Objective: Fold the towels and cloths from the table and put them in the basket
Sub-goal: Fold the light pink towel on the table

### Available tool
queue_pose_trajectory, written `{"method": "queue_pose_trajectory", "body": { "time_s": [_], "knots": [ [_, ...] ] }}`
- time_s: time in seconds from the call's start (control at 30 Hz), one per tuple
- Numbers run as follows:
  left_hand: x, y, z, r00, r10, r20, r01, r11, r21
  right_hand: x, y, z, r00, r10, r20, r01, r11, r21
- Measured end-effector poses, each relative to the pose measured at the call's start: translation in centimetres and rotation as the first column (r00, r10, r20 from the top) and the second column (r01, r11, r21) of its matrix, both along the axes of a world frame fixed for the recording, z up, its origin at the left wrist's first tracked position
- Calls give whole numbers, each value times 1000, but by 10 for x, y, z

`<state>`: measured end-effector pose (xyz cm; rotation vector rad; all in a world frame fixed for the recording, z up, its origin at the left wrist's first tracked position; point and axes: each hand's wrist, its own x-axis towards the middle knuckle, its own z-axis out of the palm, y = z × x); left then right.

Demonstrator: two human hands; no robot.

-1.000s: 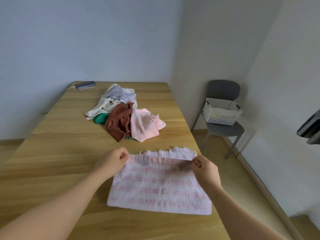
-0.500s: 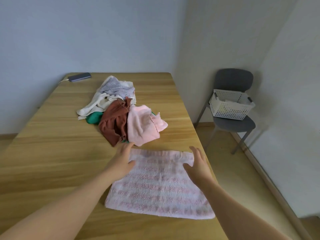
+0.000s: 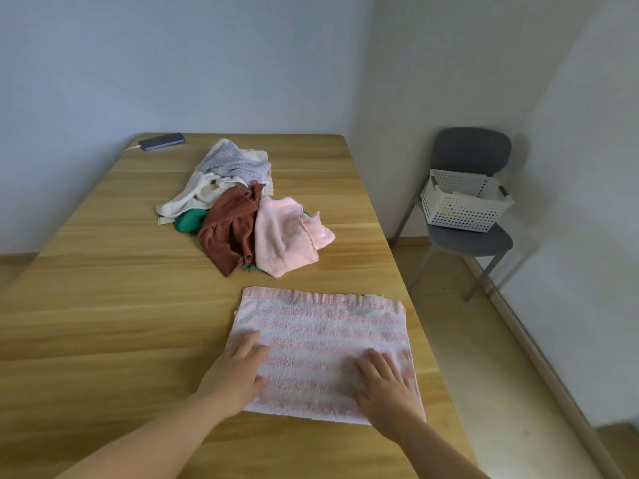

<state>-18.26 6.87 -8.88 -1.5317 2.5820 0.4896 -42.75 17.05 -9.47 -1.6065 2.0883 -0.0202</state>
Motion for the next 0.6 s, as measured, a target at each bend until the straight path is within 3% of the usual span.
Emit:
{"method": "queue_pose_trajectory", "body": {
  "time_s": [0.1, 0.2, 0.3, 0.37, 0.5, 0.6],
  "knots": [
    [7, 14, -2, 987, -161, -17, 155, 973, -173, 0, 15, -3, 1000, 1, -5, -1, 1000, -26],
    [11, 21, -3, 989, -113, -94, 102, 988, -115, -4, 25, -3, 999, 21, 27, -20, 999, -26],
    [16, 24, 2, 983, -179, -33, 179, 984, 11, -10, 35, -1, 989, 64, 135, -54, 995, -80],
    [20, 28, 9, 982, -187, -15, 187, 977, 100, -12, 40, 1, 983, 141, 114, -136, 989, -56],
    [19, 38, 8, 975, -214, 61, 214, 977, 1, -9, 44, 1, 985, 174, 11, -173, 983, -62],
    [22, 38, -2, 974, -211, 87, 216, 975, -60, -4, 51, -10, 990, 134, 37, -125, 973, -192]
  ]
}}
